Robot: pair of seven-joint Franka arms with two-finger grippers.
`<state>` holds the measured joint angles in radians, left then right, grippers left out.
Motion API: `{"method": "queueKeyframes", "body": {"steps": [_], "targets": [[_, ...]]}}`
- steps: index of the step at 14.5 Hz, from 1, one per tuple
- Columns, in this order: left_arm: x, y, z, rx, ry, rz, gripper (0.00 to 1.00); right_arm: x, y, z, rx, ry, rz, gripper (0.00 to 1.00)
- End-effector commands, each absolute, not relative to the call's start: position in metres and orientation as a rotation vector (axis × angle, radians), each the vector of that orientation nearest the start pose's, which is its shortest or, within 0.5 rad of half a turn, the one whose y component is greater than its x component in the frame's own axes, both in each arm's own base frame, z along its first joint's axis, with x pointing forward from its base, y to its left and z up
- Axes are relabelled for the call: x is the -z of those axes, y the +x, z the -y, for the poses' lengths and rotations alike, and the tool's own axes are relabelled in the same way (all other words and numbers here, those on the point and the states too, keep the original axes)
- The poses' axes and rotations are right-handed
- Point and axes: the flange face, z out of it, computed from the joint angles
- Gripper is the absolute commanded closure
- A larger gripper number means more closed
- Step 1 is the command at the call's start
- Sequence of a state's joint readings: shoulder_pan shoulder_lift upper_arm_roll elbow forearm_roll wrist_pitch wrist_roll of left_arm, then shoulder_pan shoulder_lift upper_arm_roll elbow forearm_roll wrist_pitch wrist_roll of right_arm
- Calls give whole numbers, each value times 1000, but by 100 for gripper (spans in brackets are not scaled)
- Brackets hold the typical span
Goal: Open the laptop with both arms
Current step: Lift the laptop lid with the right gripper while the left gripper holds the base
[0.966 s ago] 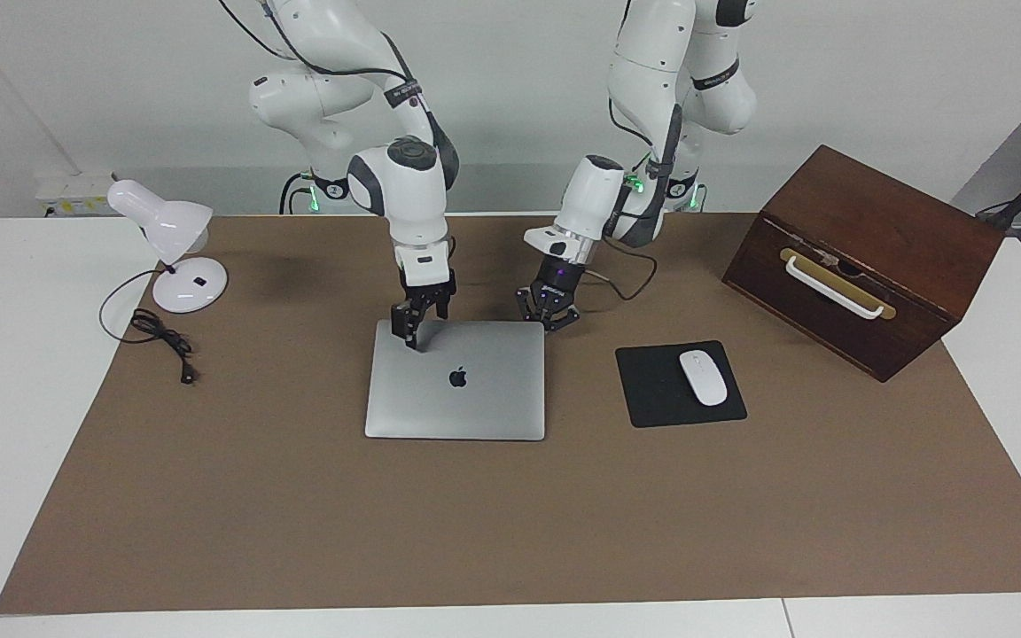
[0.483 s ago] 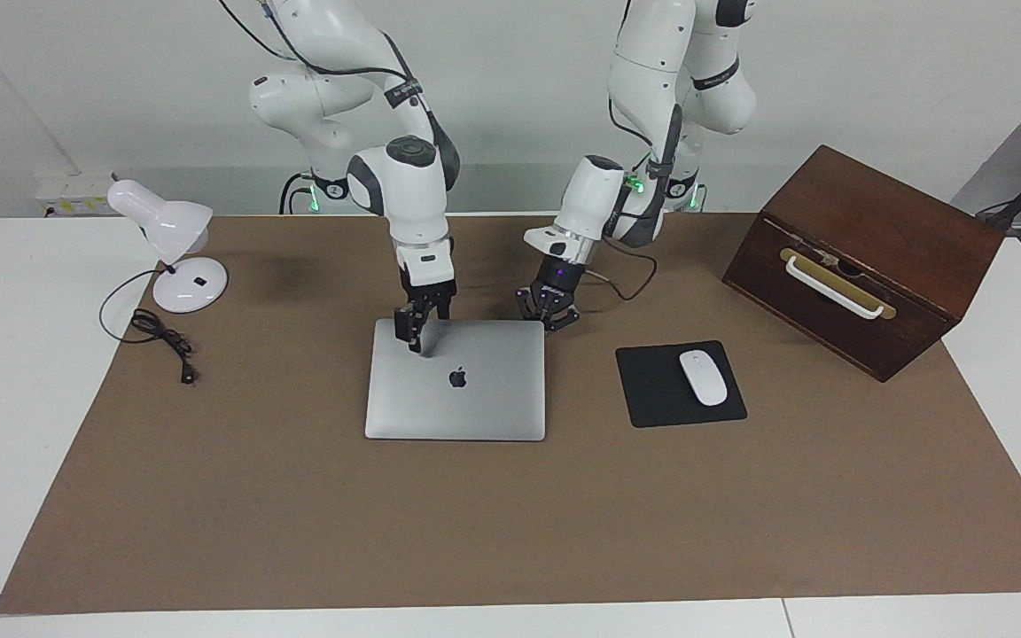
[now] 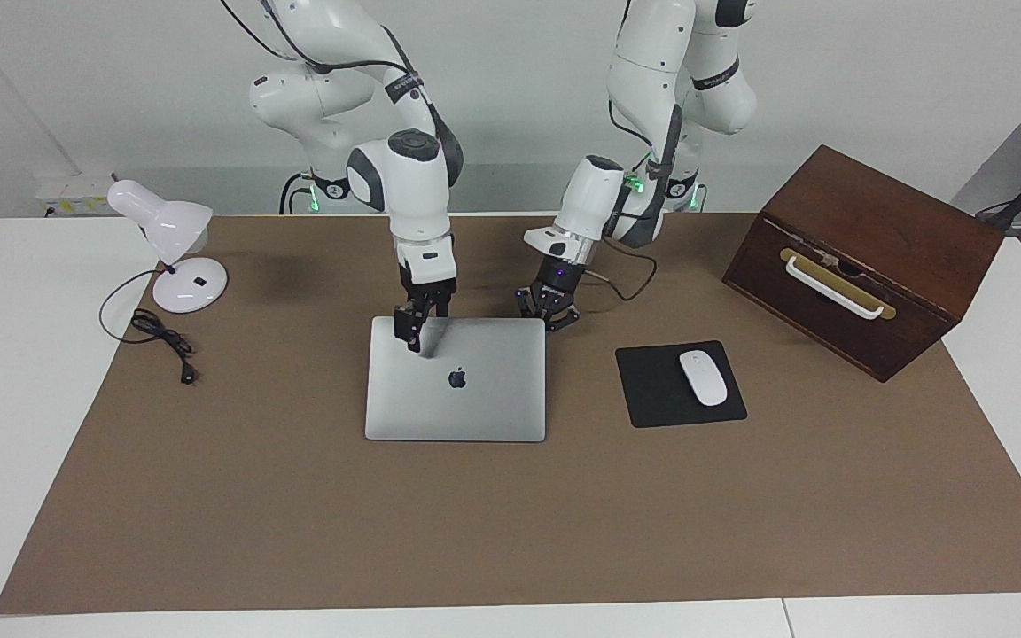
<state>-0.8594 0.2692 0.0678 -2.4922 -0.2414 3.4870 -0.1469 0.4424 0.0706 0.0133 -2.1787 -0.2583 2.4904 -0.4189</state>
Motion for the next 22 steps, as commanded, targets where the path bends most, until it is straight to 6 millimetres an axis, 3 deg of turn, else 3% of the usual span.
{"method": "queueKeyframes", "body": {"steps": [1, 10, 14, 16, 20, 22], "targets": [[-253, 385, 350, 1099, -3196, -624, 100, -403, 561, -240, 454, -2865, 1681, 0], [-253, 385, 350, 1101, -3196, -624, 100, -453, 589, -219, 473, -2907, 1649, 0], [-253, 385, 350, 1101, -3196, -624, 100, -477, 614, -205, 485, -2936, 1625, 0], [-253, 385, 350, 1101, -3196, -624, 100, -478, 619, -203, 502, -2935, 1589, 0], [-254, 386, 350, 1103, -3197, -621, 100, -484, 640, -176, 538, -2954, 1521, 0], [-253, 385, 350, 1101, -3197, -621, 100, -482, 650, -175, 551, -2950, 1488, 0]]}}
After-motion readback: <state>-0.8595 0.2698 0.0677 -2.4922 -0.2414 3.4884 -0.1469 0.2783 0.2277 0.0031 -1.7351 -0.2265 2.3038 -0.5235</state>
